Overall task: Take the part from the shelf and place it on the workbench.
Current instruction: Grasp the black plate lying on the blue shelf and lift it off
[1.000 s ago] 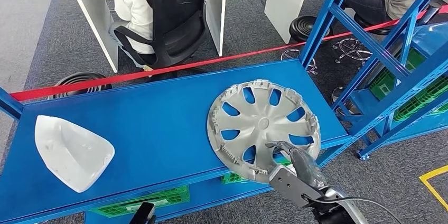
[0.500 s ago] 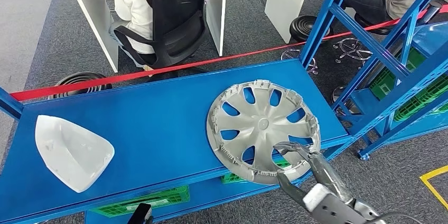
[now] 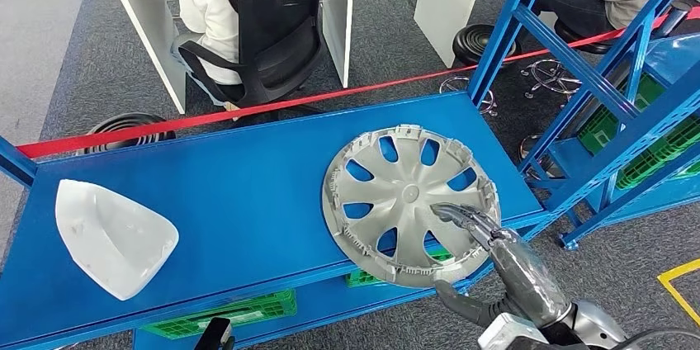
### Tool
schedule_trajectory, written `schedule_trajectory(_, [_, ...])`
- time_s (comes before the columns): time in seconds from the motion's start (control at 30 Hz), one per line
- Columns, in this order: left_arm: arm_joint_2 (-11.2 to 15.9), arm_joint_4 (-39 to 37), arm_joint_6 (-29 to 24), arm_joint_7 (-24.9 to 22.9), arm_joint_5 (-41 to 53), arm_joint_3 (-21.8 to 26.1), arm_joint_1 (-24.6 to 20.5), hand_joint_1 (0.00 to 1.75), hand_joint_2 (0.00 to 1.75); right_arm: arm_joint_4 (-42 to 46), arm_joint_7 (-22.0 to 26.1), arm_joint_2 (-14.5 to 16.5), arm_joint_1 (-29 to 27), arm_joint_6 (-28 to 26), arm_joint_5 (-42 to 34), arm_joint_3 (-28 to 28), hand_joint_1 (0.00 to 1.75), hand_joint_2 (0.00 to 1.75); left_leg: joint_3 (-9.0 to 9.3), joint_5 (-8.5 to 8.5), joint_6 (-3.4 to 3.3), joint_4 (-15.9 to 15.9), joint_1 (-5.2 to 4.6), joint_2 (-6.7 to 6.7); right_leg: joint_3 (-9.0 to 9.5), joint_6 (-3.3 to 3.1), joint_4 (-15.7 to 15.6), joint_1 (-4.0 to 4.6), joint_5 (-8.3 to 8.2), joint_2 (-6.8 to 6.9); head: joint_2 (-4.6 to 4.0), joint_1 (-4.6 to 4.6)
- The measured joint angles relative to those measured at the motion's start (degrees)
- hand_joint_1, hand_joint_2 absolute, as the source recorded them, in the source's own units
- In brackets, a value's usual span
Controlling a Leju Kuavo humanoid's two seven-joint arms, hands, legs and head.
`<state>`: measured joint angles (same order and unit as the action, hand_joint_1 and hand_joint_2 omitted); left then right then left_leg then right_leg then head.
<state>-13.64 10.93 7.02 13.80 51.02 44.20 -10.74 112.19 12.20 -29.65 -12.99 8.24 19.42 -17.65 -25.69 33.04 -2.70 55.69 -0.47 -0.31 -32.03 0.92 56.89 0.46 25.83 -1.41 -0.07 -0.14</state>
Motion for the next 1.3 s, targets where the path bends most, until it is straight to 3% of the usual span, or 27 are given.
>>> schedule_trajectory(0.2, [0.0,0.0,0.3,0.0,0.5,0.0,0.1,0.0,0.0,0.6,-5.9,-5.1,-2.3,2.2,1.3,1.1,0.0,1.75,-0.02,0.0,0.0,0.0,-0.05,-0.01,-0.01,0.01,0.0,-0.05,0.01,0.01,0.0,0.01])
schedule_trajectory(0.37, [0.0,0.0,0.4,-0.2,1.0,0.0,0.1,0.0,0.0,2.5,-10.2,-12.7,-7.1,4.7,-2.3,6.6,0.0,1.75,-0.02,0.0,-0.01,0.0,-0.11,-0.02,-0.02,0.03,0.0,-0.11,0.02,0.03,0.0,-0.01])
schedule_trajectory(0.6, [-0.2,0.0,0.3,-0.3,1.0,0.0,0.1,0.0,0.0,2.3,-11.9,-20.7,-11.3,6.1,-6.5,13.0,0.0,1.75,-0.02,0.01,-0.01,0.0,-0.15,-0.01,-0.03,0.05,0.0,-0.15,0.01,0.03,0.0,0.0])
schedule_trajectory(0.7, [-0.3,0.0,0.2,-0.2,1.0,0.1,0.1,0.0,0.0,-0.6,-11.5,-22.7,-9.8,7.9,-7.3,13.4,0.0,1.75,0.01,0.0,-0.01,0.0,-0.13,0.08,-0.03,0.05,0.0,-0.12,0.01,-0.02,0.0,0.0])
schedule_trajectory(0.8, [-0.5,0.0,0.0,-0.3,1.1,0.1,0.1,0.0,0.0,-6.7,-9.9,-22.9,-6.8,9.0,-6.3,11.7,0.0,1.75,0.03,-0.01,-0.03,0.0,-0.14,0.06,-0.02,0.06,0.0,-0.13,0.0,-0.01,0.0,0.0])
schedule_trajectory(0.97, [-1.1,0.0,-0.6,-0.8,1.3,0.1,0.1,0.0,0.0,-17.0,-6.5,-23.0,-3.2,4.6,-5.2,6.6,0.0,1.75,0.0,-0.03,-0.05,0.0,-0.12,-0.01,-0.02,0.06,0.0,-0.12,0.0,0.06,0.0,-0.01])
schedule_trajectory(1.13, [-1.6,-0.1,-1.0,-0.9,1.3,0.2,0.1,0.0,0.0,-30.4,-3.4,-16.9,3.2,-3.4,2.9,-2.3,0.0,1.75,-0.01,-0.02,-0.04,0.0,-0.07,0.02,-0.05,0.06,0.0,-0.06,0.01,0.03,0.0,-0.01])
schedule_trajectory(1.3, [-2.0,-0.1,-1.9,-0.8,1.4,0.6,0.4,0.0,0.0,-41.9,1.3,-13.4,8.3,-9.5,2.8,-9.0,0.0,1.75,-0.01,-0.02,-0.03,0.0,-0.07,0.12,-0.04,0.06,0.0,-0.07,0.01,-0.03,0.0,-0.02])
